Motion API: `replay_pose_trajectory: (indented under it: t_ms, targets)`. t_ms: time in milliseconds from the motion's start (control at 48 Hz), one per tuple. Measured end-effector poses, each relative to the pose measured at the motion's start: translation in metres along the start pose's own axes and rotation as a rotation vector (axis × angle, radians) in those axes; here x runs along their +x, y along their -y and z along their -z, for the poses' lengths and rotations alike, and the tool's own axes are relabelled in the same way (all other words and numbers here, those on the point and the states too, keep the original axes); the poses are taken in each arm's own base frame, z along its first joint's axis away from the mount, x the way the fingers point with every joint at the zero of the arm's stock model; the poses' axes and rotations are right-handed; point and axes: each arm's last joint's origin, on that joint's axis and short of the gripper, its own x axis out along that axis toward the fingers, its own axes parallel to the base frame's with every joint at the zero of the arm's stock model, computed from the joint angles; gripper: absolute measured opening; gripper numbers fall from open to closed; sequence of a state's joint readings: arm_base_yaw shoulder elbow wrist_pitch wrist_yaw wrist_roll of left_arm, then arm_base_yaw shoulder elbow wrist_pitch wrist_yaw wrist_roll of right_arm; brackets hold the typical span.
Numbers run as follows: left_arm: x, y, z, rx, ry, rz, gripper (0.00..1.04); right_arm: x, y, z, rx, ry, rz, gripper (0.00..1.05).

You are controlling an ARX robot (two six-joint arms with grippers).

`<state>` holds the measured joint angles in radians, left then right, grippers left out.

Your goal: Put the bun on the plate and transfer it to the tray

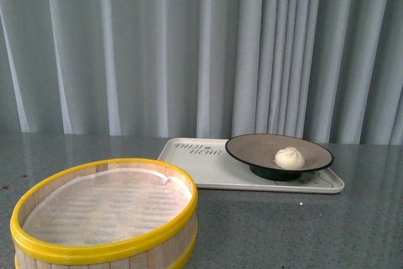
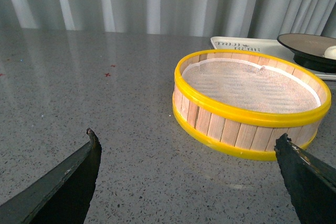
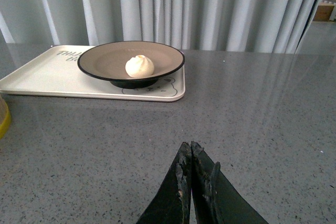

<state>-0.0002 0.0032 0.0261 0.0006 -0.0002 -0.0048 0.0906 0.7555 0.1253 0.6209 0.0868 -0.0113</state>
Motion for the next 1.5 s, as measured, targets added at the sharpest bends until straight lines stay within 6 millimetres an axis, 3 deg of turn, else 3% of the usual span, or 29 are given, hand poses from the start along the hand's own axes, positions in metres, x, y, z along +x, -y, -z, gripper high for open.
replay_pose_trajectory:
  t_ms: [188,542,1500]
  targets:
    - [0.000,0.000,0.000,0.000,0.000,0.000,0.98,-0.011,0.011,0.007,0.001,-0.002,0.005,0.02]
    - [0.000,0.000,0.000,0.000,0.000,0.000,0.98,-0.029,0.011,0.022,0.001,0.010,0.003,0.02]
    - [0.000,0.000,0.000,0.000,0.000,0.000,0.98,-0.051,0.011,0.021,0.001,0.013,0.003,0.02]
